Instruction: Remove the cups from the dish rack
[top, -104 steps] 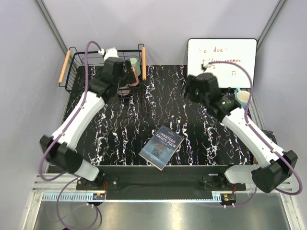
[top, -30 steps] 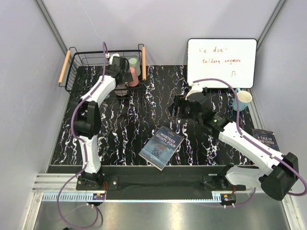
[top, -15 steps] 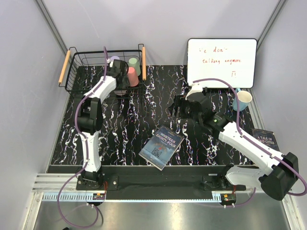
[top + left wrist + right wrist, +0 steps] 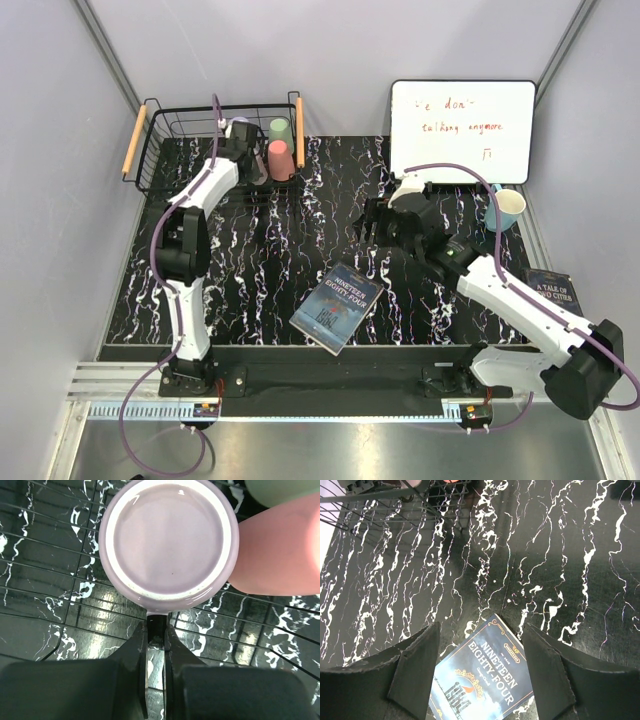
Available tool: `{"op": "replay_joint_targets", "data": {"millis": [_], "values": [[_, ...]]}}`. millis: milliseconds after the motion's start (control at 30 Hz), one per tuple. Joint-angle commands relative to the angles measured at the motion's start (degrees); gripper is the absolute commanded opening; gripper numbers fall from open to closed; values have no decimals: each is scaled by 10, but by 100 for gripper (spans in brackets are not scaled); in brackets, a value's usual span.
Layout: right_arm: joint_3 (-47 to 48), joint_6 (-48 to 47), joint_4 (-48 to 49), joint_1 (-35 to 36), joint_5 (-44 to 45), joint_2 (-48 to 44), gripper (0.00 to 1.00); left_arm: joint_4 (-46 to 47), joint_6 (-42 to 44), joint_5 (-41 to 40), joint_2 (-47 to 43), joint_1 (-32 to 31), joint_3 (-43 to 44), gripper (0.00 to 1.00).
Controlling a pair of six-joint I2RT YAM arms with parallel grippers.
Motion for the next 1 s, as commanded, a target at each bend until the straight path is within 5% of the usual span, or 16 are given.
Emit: {"op": "replay_joint_targets", "data": {"millis": [0, 967], "values": [[1, -6, 14, 4, 14, -24, 74, 31, 11, -5, -79, -1, 9, 0], [-11, -15, 26, 4, 27, -40, 74, 109, -5, 69, -214, -1, -2, 0]]}}
